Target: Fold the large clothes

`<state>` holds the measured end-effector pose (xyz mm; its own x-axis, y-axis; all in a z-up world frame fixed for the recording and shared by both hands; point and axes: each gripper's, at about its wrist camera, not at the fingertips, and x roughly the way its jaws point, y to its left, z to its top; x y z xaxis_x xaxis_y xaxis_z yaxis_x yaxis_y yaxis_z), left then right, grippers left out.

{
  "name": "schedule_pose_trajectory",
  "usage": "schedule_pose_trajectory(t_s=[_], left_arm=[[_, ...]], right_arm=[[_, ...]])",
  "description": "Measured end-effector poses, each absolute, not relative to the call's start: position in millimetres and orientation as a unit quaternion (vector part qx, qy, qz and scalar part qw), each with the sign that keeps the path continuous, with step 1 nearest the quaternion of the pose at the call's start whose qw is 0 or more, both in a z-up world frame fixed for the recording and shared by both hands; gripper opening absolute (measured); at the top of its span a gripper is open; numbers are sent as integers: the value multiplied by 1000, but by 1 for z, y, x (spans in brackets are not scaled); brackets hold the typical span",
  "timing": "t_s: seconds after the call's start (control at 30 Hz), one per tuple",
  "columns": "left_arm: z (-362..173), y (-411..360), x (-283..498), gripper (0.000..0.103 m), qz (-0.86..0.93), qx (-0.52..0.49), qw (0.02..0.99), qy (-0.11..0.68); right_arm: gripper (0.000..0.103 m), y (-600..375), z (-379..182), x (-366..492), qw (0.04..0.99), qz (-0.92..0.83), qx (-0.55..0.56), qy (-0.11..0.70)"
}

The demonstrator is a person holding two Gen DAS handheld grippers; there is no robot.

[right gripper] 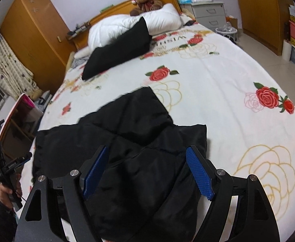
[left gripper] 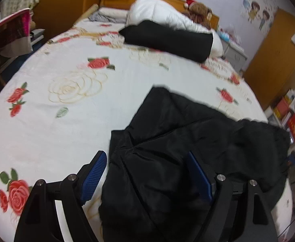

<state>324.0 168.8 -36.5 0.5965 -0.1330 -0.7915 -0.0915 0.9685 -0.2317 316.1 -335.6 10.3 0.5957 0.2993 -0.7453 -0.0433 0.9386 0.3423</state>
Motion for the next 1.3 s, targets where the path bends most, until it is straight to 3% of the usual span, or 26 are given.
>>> schedule_pose_trajectory(t_s=[0.1,0.17,0.2,0.23,0.27,0.4,0.43,0.67,0.97,1.07,1.13,1.2,1.3], left_arm=[[-54,163,338,83,-22,-123,882,455],[-56,160,341,74,-25,-119,888,443],[-55,159,342,57,-21,-115,892,436],[-54,159,343,35,-15,-113,896,430],[-51,162,343,30,-8,-116,899,423],[-41,182,343,15,15,-159,910,383],[-44,184,346,0,27,-161,910,382],[-111,208,358,0,99,-194,874,434],[-60,200,340,1,85,-157,906,384],[-31,182,337,14,57,-131,920,366],[-14,165,335,42,25,-115,929,351],[-2,138,335,54,-18,-93,936,338],[-7,90,343,56,-81,-29,937,338]], right_arm=[[79,-337,-4,333,876,103,146,447],[76,-335,-11,343,871,105,146,457],[51,-334,-13,347,871,101,144,458],[37,-332,-13,348,872,98,140,458],[22,-330,-13,350,875,91,135,456],[17,-329,-5,354,892,73,136,425],[17,-329,-7,359,891,67,137,428],[19,-318,-69,386,872,30,105,476],[39,-323,-49,381,882,30,106,459],[53,-329,-27,370,893,26,113,434],[56,-330,-10,360,906,22,109,408],[58,-321,12,344,920,33,101,376],[61,-289,25,327,927,83,82,356]])
